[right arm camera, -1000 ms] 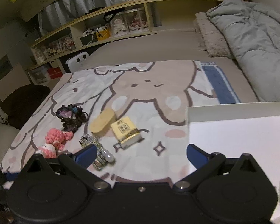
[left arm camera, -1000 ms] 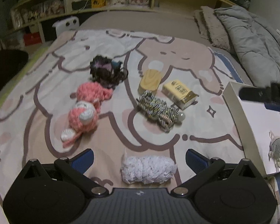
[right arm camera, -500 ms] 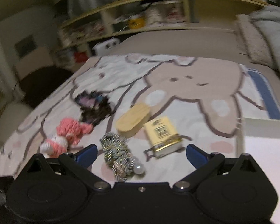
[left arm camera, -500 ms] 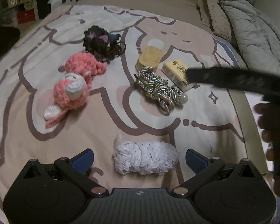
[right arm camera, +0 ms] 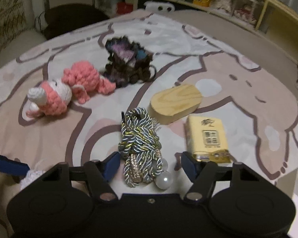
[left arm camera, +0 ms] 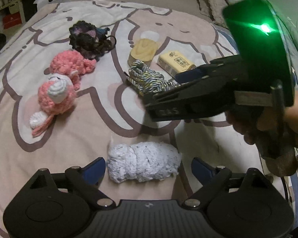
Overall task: Organize objects
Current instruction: 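Grasp the white yarn roll with the left tool while the right tool grasps the pearl rope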
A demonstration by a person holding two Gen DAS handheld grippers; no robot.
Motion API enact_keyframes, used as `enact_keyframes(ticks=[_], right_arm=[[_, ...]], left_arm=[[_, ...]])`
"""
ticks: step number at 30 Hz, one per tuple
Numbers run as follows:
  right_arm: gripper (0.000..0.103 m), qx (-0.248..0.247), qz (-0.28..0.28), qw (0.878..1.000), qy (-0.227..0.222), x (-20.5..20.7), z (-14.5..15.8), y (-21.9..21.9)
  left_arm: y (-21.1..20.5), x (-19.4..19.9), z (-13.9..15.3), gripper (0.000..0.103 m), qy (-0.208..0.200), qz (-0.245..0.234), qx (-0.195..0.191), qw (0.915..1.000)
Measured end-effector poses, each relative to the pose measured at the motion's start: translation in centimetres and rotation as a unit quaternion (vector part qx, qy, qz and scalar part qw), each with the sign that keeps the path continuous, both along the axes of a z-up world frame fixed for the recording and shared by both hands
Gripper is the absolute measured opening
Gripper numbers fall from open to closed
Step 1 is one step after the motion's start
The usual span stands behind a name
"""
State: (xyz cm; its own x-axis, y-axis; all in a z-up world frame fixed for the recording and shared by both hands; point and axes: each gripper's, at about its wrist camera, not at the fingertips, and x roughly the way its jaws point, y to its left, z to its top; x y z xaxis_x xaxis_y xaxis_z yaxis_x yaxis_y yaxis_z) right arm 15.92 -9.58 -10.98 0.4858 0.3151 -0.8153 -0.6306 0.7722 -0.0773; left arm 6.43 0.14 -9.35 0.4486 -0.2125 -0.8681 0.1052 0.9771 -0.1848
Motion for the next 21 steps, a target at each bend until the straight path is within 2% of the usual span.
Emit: enact_keyframes(ticks=[1,4,7,9,21], right_arm=[[0.066,0.002,0.000,1.000,0.006,0.2,-0.2,0.1],[0.052,0.019,0.002,1.000,0.023,0.3,-0.5,0.1],[0.049,0.020,0.000,1.000,0.018,-0.1,-0.3,-0.1],[0.038,0.017,-0.005,1.000,0.018,-0.5,-0.1,-0.4],[0.038,0.049,-0.077,0.995,0.039,-2.4,1.3,-4.9]], left_arm=[[0.0,0.1,-0.1,0.092,0.002,0.001,-0.001,1.0000],[0.2,0.4,-0.5,0.089,0.005,0.012,-0.007,0.9999],[0.7,0.7,-0.6,0.087,0.010,0.029,-0.020,0.9993],[0.8,0.8,-0.7,0.084,0.012,0.035,-0.022,0.9991],[0.5,0.7,-0.7,0.072,0.005,0.033,-0.010,0.9994]])
